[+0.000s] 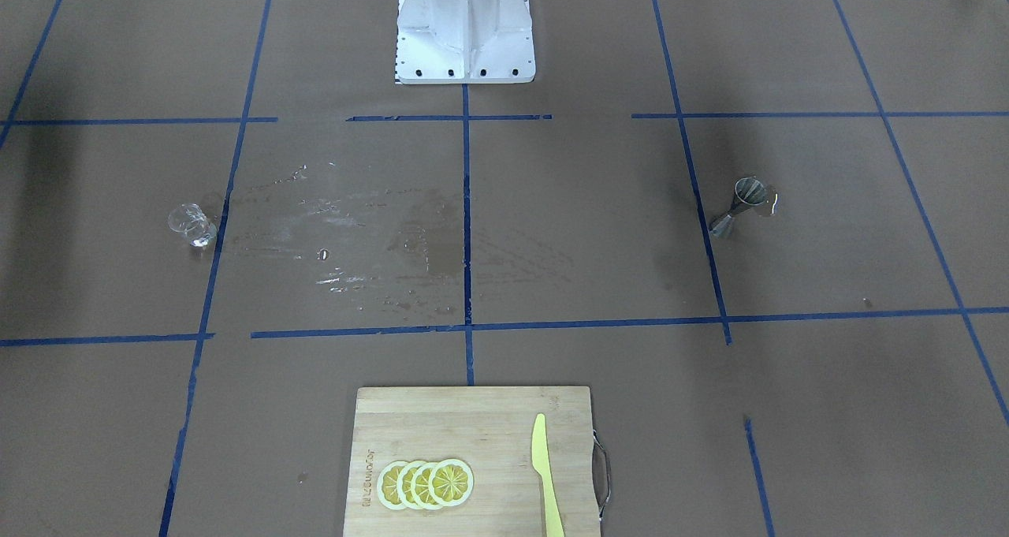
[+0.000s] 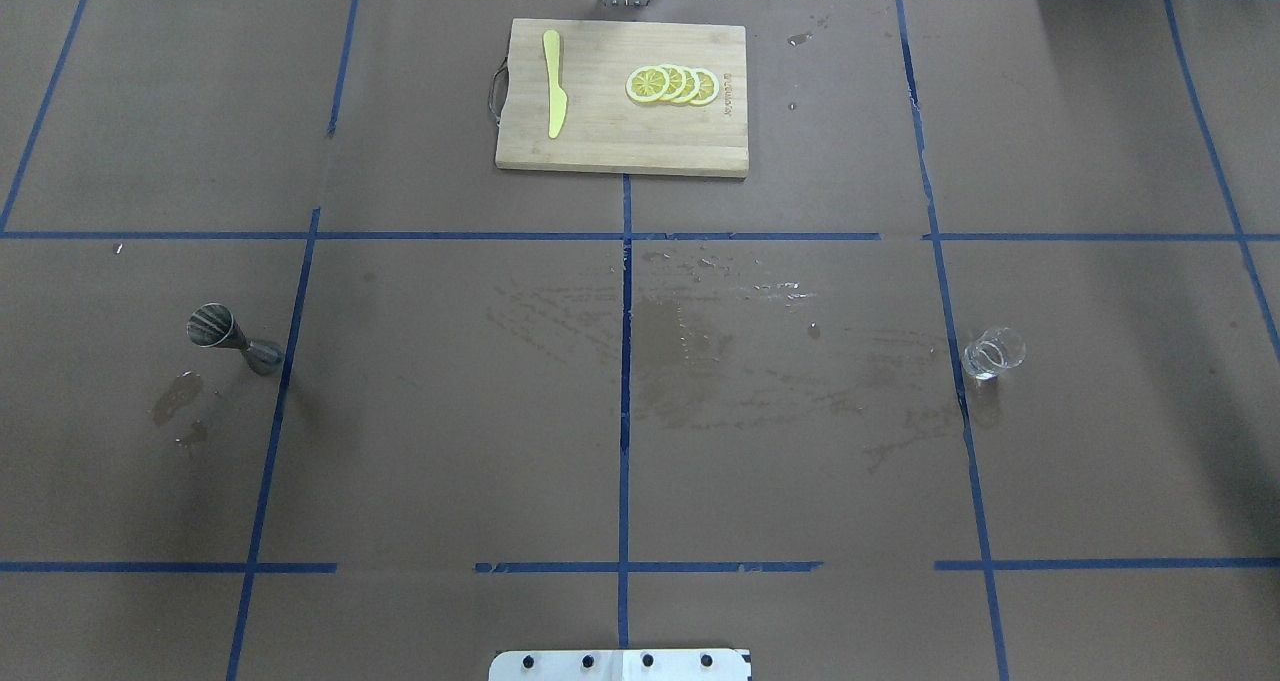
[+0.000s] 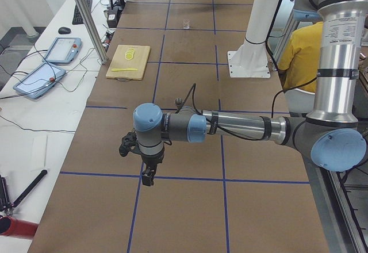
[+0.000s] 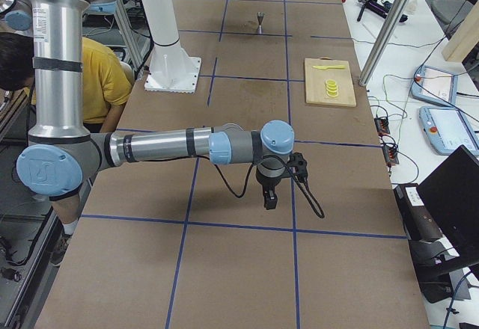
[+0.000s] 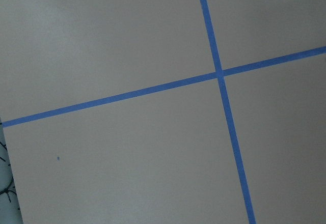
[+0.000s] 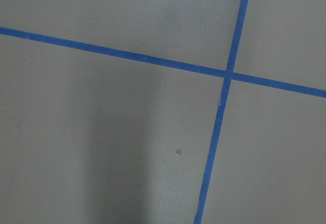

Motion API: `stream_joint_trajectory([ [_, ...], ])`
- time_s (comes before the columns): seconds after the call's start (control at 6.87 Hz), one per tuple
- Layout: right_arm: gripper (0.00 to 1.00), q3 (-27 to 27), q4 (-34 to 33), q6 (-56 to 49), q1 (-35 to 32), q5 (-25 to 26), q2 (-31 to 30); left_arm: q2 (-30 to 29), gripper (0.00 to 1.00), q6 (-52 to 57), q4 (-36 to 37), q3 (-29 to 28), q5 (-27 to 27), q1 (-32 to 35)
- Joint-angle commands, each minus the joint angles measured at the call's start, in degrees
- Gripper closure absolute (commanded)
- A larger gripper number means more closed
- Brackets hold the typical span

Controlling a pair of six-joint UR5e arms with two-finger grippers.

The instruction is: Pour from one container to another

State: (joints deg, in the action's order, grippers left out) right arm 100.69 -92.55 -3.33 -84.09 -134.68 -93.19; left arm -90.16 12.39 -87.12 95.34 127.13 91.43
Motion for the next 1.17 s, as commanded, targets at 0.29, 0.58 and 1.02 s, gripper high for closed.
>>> stream_joint_trajectory([
  [0.29, 0.00, 0.9, 0.0, 0.0, 0.0, -0.2, -0.2, 0.6, 0.00, 0.2, -1.9, 0.5, 8.5, 0.1],
  [0.58, 0.00, 0.8, 0.0, 0.0, 0.1, 0.0, 0.0, 1.0, 0.00, -0.5, -1.7, 0.2, 7.8, 0.2],
  [1.02, 0.00, 0.8, 0.0, 0.0, 0.1, 0.0, -0.1, 0.9, 0.00, -15.2, -1.4, 1.1, 7.9, 0.2],
])
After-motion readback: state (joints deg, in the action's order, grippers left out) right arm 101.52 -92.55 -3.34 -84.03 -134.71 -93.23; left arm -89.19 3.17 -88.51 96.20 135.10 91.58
